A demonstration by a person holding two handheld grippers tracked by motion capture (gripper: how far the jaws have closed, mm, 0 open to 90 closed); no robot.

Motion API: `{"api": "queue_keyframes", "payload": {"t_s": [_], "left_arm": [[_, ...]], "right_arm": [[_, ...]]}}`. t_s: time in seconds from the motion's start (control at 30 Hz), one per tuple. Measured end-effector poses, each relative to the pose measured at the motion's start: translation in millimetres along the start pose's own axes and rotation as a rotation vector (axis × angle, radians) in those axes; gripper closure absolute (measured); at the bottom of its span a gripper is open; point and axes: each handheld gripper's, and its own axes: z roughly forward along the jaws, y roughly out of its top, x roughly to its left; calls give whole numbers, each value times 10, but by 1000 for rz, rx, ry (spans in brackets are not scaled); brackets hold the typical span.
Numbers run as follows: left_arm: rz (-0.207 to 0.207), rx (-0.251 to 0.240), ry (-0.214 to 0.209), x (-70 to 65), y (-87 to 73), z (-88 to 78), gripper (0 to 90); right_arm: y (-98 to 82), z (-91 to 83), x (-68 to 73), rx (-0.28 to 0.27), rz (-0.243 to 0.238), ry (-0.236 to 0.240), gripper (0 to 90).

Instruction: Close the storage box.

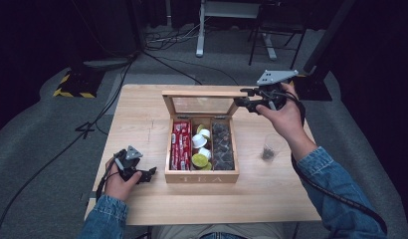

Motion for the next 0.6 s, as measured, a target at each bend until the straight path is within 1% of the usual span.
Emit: {"api": "queue_keyframes", "payload": {"t_s": [0.3,0.43,0.5,0.6], "left_arm": [[2,2,-5,3,7,6,91],[0,-4,0,1,11,14,90],[1,1,1,1,17,15,90],[7,3,1,6,25,19,90]], "right_arm": [[-142,-63,189,25,-23,20,519],[-209,-79,265,26,-29,26,515],[-249,-83,297,25,-30,28,505],[-301,-90,353,31,-47,27,502]]}}
